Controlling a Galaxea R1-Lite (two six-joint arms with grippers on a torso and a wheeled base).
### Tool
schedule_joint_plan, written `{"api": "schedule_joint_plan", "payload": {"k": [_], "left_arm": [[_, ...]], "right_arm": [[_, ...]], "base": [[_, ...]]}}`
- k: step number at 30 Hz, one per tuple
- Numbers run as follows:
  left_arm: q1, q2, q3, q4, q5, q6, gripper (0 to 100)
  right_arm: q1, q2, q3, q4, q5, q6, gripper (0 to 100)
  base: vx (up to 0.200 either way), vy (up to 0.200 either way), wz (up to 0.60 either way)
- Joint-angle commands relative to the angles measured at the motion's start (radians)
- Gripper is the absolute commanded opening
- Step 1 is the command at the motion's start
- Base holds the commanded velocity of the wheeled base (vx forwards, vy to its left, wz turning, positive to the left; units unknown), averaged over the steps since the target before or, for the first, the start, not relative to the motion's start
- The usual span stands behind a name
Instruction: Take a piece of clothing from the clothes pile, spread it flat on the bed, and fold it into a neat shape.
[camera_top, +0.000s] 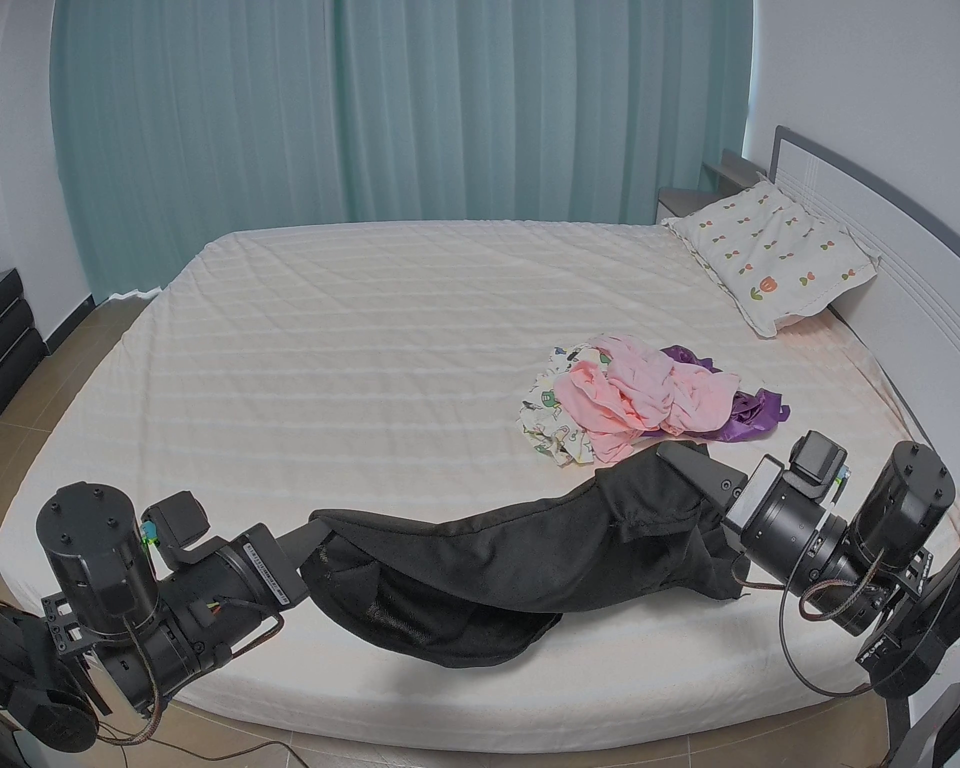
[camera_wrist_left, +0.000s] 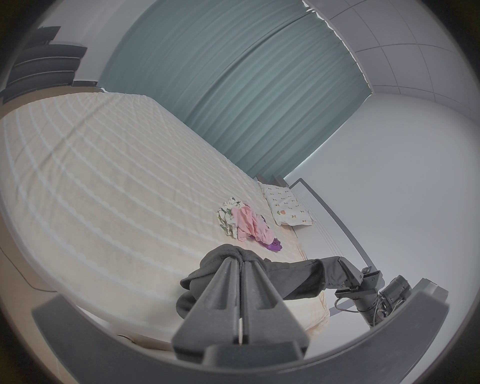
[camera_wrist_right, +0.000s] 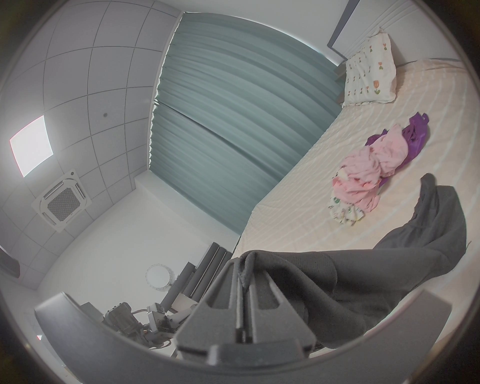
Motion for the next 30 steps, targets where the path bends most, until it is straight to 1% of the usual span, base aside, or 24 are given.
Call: {"api": "schedule_joint_plan", "payload": {"k": [1,19,30], "left_arm": [[0.000,0.003,0.000,0.000,-0.001,0.001,0],[-0.002,-0.002,0.000,0.000,-0.001,0.000,0],[-0.003,0.004,0.003,0.000,-0.001,0.001,0]], "right_arm": [[0.011,0.003,0.007,-0.010,0.002,0.000,0],[0.018,0.005,0.009,-0.010,0.007,0.000,0],[0.001,0.011,0.009,-0.010,0.007,0.000,0]], "base": [[0.000,0.200,0.00],[0.000,0.200,0.00],[0.000,0.200,0.00]]}}
